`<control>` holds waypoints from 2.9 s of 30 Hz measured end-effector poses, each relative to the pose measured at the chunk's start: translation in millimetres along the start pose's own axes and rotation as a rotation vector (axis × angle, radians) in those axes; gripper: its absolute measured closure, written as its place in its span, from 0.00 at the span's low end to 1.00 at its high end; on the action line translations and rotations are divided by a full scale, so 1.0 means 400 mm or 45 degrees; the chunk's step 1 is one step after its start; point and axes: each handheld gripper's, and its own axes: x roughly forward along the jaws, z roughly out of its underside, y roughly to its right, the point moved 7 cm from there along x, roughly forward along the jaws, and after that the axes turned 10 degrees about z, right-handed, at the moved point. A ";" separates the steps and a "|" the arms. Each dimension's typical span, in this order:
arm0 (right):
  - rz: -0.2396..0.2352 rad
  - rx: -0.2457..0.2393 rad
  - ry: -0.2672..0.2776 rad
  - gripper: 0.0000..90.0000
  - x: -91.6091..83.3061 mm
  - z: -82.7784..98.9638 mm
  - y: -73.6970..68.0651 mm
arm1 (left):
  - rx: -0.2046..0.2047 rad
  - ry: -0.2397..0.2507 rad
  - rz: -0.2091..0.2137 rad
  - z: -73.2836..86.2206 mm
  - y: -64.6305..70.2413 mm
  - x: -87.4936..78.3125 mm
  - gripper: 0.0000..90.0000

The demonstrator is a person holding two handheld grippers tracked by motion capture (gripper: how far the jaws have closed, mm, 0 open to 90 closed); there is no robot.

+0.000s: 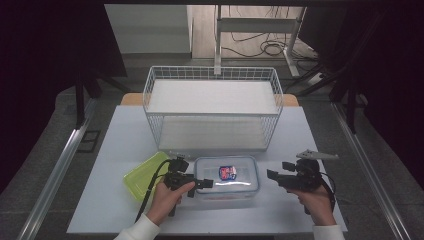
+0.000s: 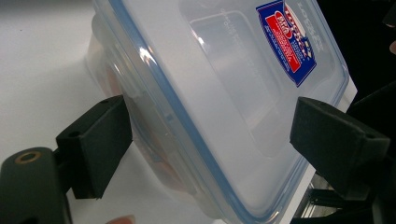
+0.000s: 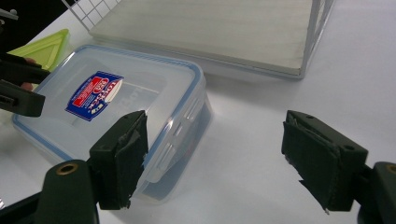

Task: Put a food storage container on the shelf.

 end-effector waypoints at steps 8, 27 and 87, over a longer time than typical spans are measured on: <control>0.003 -0.003 -0.003 0.25 0.001 0.001 0.002 | -0.006 -0.023 -0.013 0.006 0.003 0.007 0.10; -0.209 0.048 -0.103 0.26 0.058 0.008 -0.042 | -0.007 -0.021 0.006 0.005 0.003 -0.007 0.19; -0.462 0.118 -0.134 0.55 0.034 0.078 -0.091 | 0.226 0.087 0.044 0.076 0.058 -0.075 0.55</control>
